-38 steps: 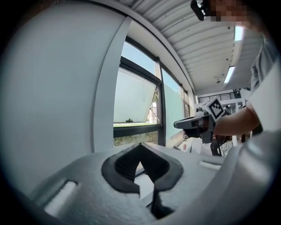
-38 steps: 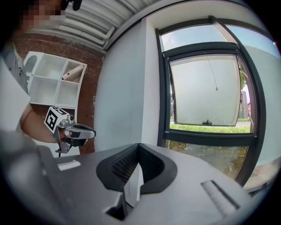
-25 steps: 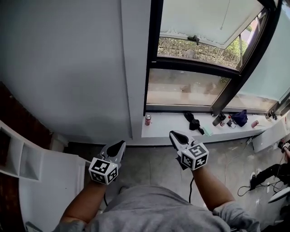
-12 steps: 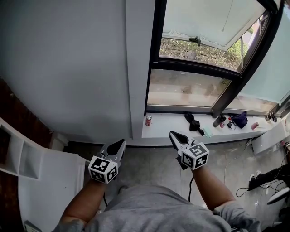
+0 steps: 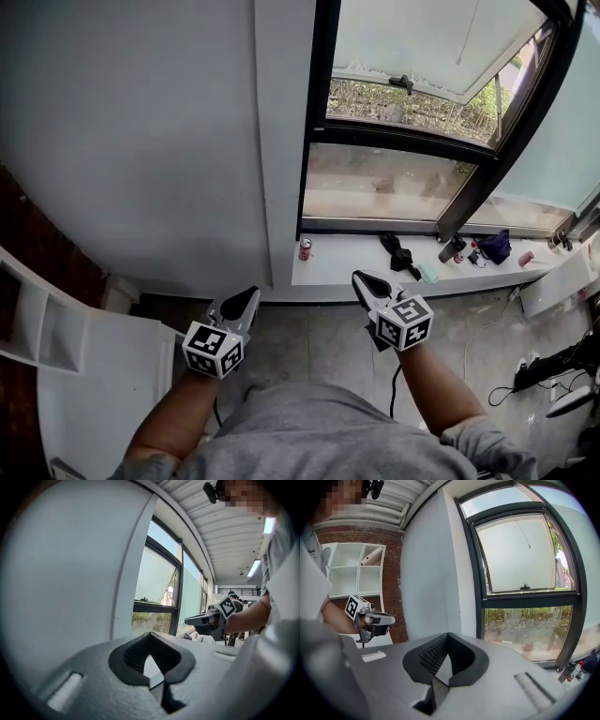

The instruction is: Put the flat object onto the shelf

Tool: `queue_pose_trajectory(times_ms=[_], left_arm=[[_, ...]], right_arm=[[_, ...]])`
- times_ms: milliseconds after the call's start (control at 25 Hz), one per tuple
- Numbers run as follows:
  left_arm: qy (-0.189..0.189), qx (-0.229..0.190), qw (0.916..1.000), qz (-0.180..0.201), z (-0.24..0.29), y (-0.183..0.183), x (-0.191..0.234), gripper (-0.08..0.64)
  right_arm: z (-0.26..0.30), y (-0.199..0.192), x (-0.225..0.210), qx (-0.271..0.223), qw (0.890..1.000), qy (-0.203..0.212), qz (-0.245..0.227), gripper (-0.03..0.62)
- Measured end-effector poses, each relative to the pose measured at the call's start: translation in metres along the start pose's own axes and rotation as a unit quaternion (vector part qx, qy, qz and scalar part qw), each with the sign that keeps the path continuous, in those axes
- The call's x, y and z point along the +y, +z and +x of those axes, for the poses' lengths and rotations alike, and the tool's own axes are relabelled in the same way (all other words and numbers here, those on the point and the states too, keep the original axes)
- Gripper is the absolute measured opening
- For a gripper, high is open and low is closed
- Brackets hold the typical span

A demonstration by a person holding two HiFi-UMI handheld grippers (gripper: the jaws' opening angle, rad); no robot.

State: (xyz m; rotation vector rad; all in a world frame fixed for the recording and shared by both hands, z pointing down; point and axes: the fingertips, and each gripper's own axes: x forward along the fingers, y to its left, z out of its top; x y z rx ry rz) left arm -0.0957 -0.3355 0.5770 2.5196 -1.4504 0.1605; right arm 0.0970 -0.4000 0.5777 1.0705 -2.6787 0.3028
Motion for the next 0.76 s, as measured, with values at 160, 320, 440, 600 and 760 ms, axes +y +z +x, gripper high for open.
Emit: queue_pose_trajectory(times_ms=[160, 320, 440, 600, 760], left_arm=[[0.0, 0.001, 1.0, -0.003, 0.0017, 0.0003, -0.0005, 0.0], [-0.001, 0.0, 1.0, -0.005, 0.0012, 0.0004, 0.0001, 0.0], [-0.001, -0.001, 1.0, -0.005, 0.0016, 0.0013, 0.0001, 0.0], [-0.002, -0.002, 1.0, -0.006, 0.0018, 0.0014, 0.0004, 0.0], [-0.002, -0.001, 1.0, -0.007, 0.0019, 0.0004, 0.0, 0.0]], right_arm=[[-0.0004, -0.0007, -0.0011, 0.002, 1.0, 0.0, -0.001, 0.008], [0.0011, -0.0006, 0.002, 0.004, 1.0, 0.003, -0.003, 0.008], [0.0022, 0.0, 0.0031, 0.004, 1.0, 0.004, -0.004, 0.008], [0.0028, 0.0004, 0.0037, 0.004, 1.0, 0.006, -0.005, 0.008], [0.0029, 0.0003, 0.0032, 0.004, 1.0, 0.007, -0.005, 0.008]])
